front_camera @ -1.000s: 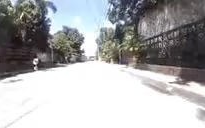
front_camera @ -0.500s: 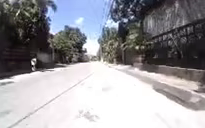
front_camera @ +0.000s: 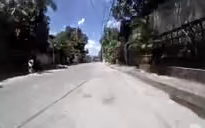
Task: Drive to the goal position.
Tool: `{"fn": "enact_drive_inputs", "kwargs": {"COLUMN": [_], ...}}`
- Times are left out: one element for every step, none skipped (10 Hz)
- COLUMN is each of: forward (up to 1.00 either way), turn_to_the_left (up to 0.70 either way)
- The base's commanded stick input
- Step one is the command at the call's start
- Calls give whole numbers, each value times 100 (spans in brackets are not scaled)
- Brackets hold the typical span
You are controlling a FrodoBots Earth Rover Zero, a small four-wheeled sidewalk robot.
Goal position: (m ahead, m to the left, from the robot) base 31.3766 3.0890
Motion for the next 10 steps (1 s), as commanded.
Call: {"fn": "enact_drive_inputs", "kwargs": {"forward": [100,100,100,100,100,100,100,100,100,100], "turn_to_the_left": [0,0,0,0,1,1,0,0,0,0]}}
